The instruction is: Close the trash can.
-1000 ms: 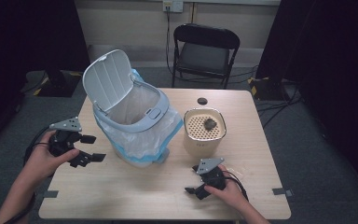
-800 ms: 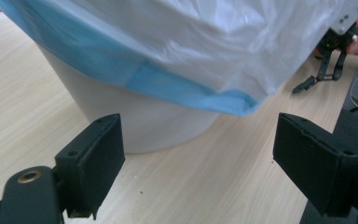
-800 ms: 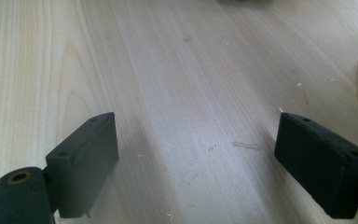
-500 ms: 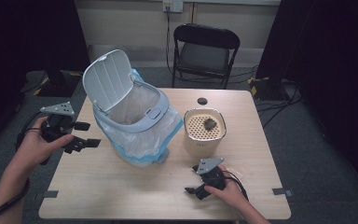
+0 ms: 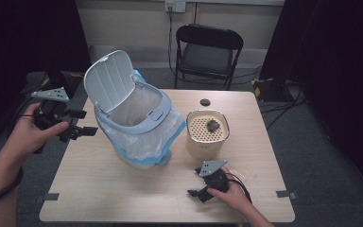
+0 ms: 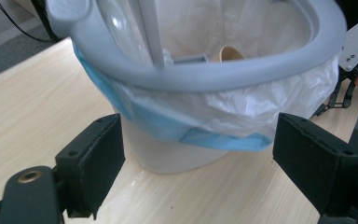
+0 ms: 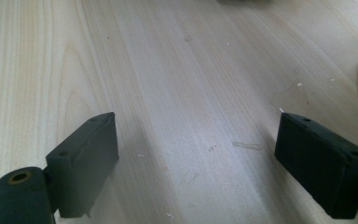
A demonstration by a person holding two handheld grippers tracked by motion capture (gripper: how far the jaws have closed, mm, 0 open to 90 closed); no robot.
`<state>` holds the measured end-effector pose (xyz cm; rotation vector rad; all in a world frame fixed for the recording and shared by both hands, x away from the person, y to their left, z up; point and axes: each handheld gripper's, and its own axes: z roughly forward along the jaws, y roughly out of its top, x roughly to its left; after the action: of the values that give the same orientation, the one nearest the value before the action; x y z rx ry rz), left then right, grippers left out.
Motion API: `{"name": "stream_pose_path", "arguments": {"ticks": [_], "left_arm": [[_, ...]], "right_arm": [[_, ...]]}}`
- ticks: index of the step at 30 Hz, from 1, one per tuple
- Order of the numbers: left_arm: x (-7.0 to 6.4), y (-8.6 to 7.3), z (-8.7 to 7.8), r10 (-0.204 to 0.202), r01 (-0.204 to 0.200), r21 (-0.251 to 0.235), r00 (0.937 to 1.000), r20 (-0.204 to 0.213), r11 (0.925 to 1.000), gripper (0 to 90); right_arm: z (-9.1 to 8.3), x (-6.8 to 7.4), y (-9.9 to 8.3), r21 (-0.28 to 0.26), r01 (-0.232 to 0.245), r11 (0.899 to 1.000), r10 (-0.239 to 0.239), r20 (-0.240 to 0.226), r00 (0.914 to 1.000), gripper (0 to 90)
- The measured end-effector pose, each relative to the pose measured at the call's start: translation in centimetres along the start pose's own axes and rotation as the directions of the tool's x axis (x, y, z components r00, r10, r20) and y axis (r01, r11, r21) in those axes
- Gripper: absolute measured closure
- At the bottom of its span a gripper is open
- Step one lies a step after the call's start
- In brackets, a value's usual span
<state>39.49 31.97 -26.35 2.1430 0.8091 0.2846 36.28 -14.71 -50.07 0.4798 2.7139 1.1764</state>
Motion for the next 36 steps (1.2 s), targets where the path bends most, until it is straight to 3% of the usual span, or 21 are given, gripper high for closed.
{"name": "stream_pose_path", "arguments": {"ticks": [10,15,22,25,33,36], "left_arm": [[0.1,1.7,-0.6,0.023,-0.024,-0.027,0.9994,-0.026,0.9994,16.2],[0.2,2.7,-0.7,0.032,-0.034,-0.063,0.9988,-0.037,0.9974,16.1],[-0.4,4.4,-0.3,0.062,-0.064,-0.096,0.9977,-0.027,0.9933,17.7],[-0.9,5.1,0.0,0.082,-0.084,-0.069,0.996,-0.038,0.9941,15.1],[-2.6,6.5,0.4,0.111,-0.11,-0.033,0.9934,0.029,0.9934,17.7],[-3.4,7.0,0.8,0.145,-0.146,0.008,0.989,0.03,0.9893,17.8]], "right_arm": [[0.0,0.0,0.0,0.0,0.001,1.0,-0.001,0.0,1.0,12.7],[0.0,0.0,0.0,0.0,0.0,1.0,0.0,0.0,1.0,12.7],[0.0,0.0,0.0,0.0,0.0,1.0,0.0,0.0,1.0,12.7],[0.0,0.0,0.0,0.0,0.0,1.0,0.0,0.0,1.0,12.7],[0.0,0.0,0.0,0.001,-0.001,1.0,0.001,-0.001,1.0,12.7],[0.0,0.0,0.0,0.0,0.001,1.0,-0.001,-0.001,1.0,12.7]]}}
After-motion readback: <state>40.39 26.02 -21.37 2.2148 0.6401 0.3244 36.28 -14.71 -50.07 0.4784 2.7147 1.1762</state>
